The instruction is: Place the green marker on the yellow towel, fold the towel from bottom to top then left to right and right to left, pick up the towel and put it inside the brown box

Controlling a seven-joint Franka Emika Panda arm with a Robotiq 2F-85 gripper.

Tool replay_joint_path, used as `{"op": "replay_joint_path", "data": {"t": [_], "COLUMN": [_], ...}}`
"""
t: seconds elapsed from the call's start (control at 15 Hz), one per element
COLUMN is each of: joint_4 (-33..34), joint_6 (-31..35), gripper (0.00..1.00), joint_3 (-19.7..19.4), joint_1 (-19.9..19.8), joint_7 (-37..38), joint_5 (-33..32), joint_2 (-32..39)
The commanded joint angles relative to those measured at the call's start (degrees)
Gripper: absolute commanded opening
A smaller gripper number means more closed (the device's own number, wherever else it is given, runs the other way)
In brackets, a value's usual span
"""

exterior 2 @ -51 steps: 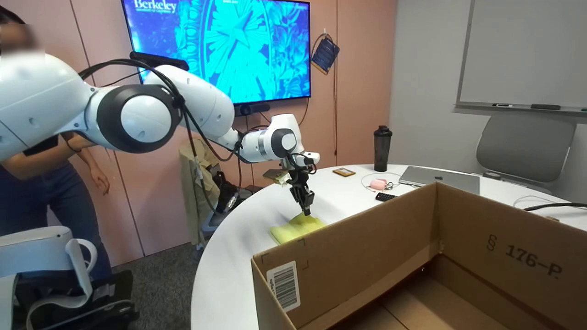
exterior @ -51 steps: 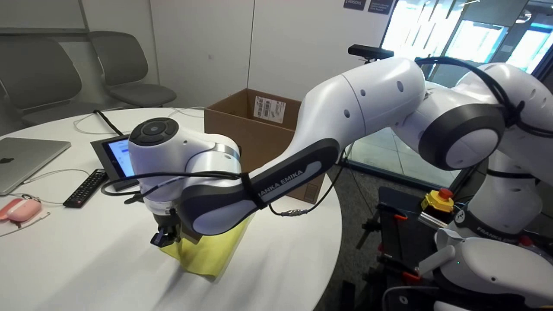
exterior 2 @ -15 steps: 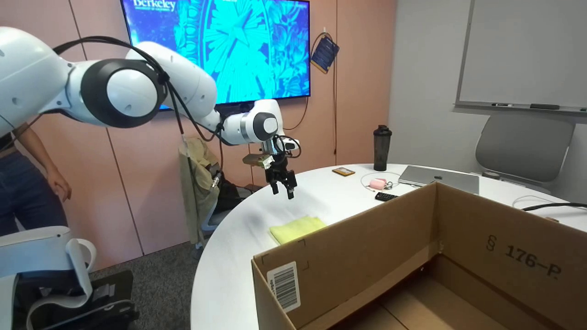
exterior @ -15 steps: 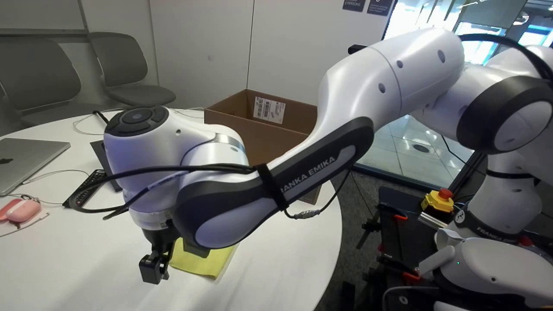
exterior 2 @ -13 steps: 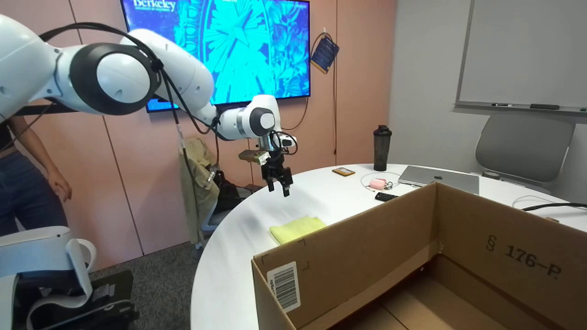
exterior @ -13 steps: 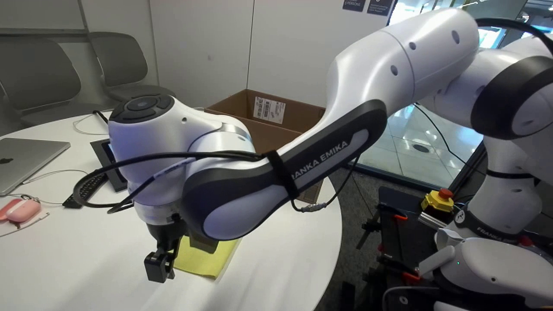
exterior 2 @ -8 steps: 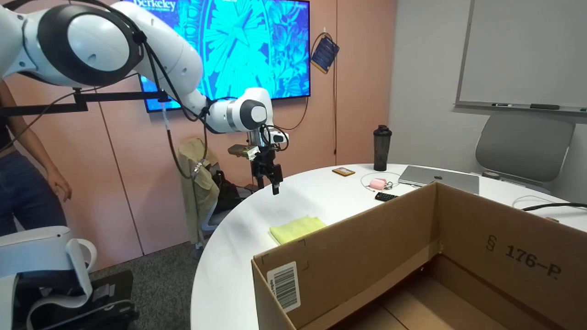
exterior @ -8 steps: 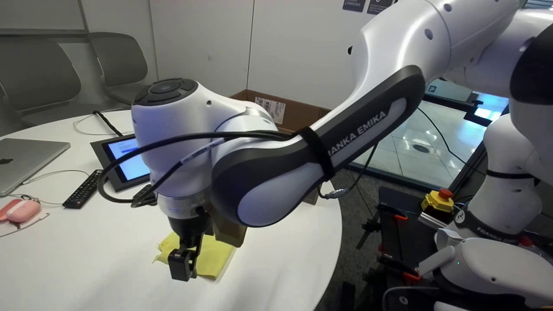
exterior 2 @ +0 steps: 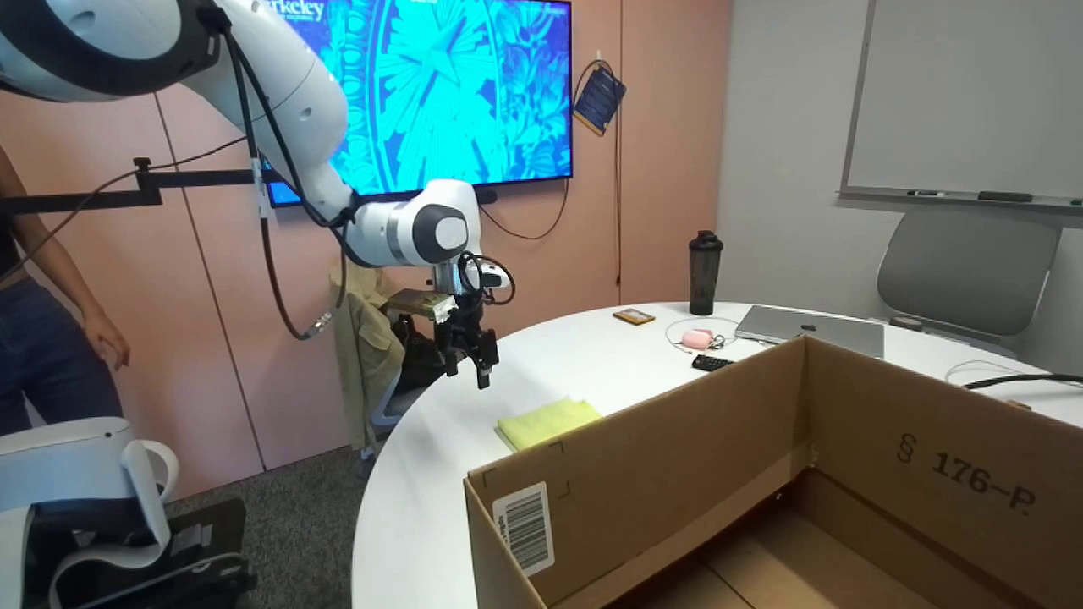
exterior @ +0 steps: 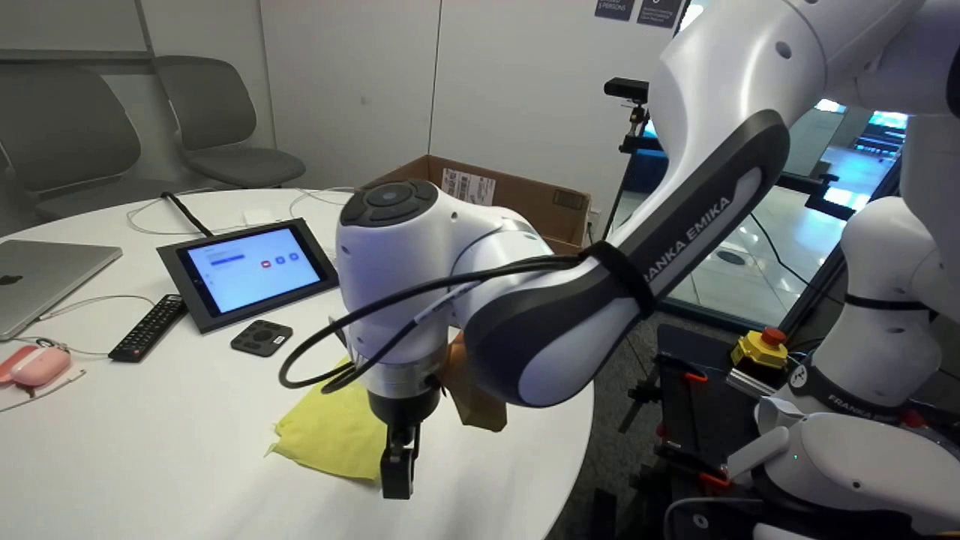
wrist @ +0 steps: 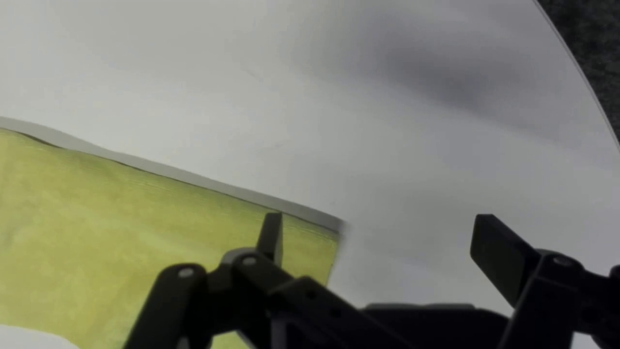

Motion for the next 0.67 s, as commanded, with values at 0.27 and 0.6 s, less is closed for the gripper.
{"op": "replay_joint_path", "data": {"t": [0.27, 0.6], "joint_4": [-5.48, -4.37], "joint_6": [11.37, 14.05], "gripper": [1.00, 1.00], "joint_3": [2.49, 4.33], "joint_1": [-3.99, -5.16], "joint_7": [-10.77, -17.66], "joint_5": [-2.21, -2.07], "joint_2": [-1.25, 1.00]}}
